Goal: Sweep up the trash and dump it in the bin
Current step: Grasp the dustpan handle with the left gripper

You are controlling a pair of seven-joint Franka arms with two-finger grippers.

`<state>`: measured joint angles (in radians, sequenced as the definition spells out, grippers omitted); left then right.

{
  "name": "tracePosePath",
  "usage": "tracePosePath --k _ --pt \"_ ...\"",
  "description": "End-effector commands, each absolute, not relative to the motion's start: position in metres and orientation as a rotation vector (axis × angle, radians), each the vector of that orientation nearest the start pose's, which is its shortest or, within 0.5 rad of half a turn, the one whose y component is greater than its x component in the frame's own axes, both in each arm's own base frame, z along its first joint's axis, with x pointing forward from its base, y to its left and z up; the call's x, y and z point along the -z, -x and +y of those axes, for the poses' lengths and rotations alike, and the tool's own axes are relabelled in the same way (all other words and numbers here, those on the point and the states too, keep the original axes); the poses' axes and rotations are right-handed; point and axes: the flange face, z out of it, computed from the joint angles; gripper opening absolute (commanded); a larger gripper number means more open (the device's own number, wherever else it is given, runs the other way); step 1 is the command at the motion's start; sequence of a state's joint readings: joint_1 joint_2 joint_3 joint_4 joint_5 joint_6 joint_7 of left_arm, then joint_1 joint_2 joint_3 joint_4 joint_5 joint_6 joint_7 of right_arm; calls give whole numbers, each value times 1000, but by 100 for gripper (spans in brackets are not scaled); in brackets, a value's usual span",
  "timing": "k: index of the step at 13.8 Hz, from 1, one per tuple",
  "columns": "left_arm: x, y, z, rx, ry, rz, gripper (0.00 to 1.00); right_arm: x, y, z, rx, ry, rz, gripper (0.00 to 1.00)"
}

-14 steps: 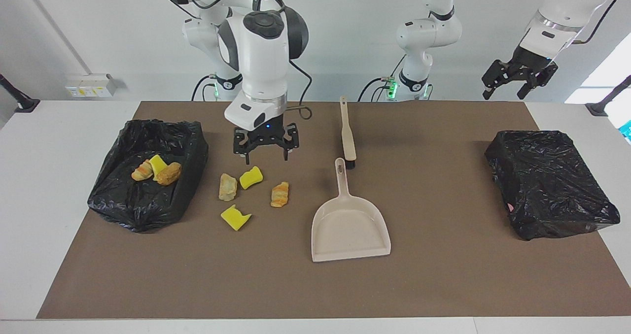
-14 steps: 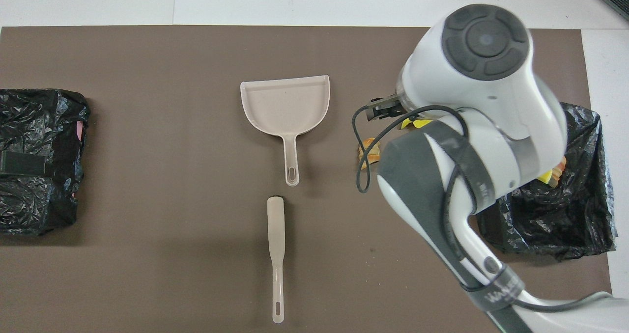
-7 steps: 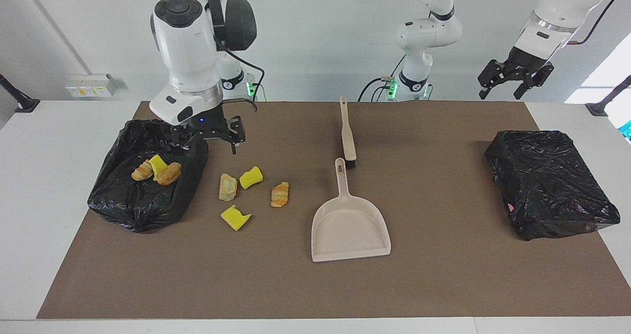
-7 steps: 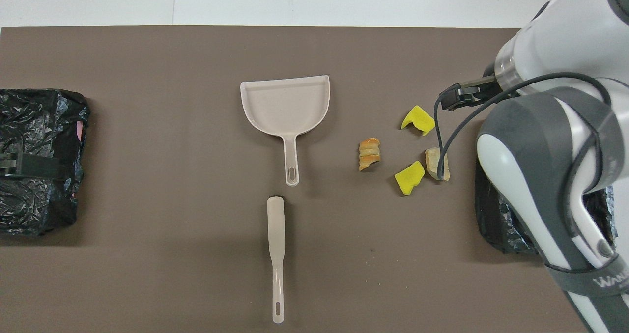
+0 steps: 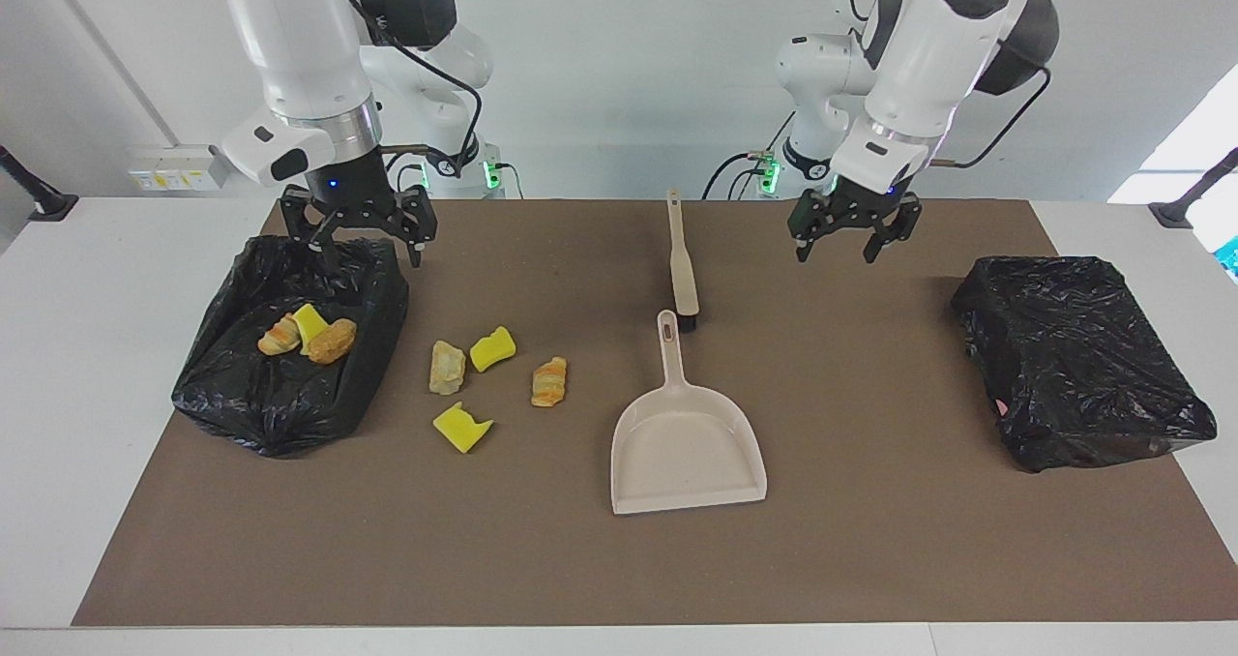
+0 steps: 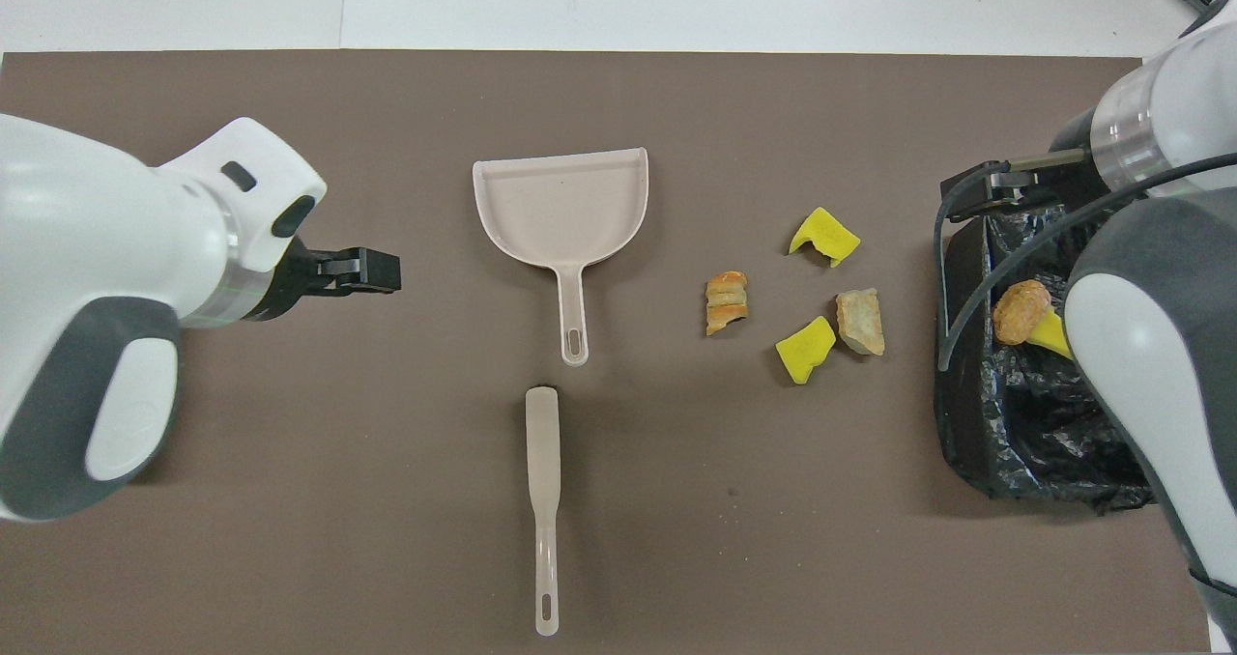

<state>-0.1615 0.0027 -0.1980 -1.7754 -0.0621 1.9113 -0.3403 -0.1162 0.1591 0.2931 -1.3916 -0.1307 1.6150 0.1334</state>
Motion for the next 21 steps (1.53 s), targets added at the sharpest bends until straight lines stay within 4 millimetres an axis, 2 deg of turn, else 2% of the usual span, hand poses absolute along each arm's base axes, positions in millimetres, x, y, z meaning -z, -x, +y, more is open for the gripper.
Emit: tracePosePath --k 1,3,4,5,6,7,10,13,15,17,21 --pt "-533 -549 -239 191 3254 -40 100 -621 -599 61 101 3188 -56 100" --pt "-515 -553 -261 205 3267 -64 100 -621 -600 42 83 3173 -87 100" --pt "-499 -556 -276 198 3273 -69 100 -622 -598 24 58 3181 -49 100" --pt "-467 -559 -301 163 3277 -57 100 -625 -596 20 51 3163 -23 100" --pt "-446 -558 -321 154 3285 -52 100 -631 -592 4 64 3142 33 100" --pt "-440 -558 -326 170 3291 -44 100 -631 -591 -3 60 3125 66 100" --pt "-413 -548 -351 124 3288 17 100 -638 -571 -10 12 3124 141 100" --pt "-379 -540 -370 59 3274 63 100 -631 -556 -9 -15 3125 174 100" --pt "-344 -531 -389 3 3254 114 100 -631 -556 -7 -4 3120 196 100" --pt "-345 -535 -388 17 3236 134 100 -634 -563 -1 61 3119 163 100" --pt "-350 -543 -383 75 3208 166 100 -630 -558 1 23 3127 149 100"
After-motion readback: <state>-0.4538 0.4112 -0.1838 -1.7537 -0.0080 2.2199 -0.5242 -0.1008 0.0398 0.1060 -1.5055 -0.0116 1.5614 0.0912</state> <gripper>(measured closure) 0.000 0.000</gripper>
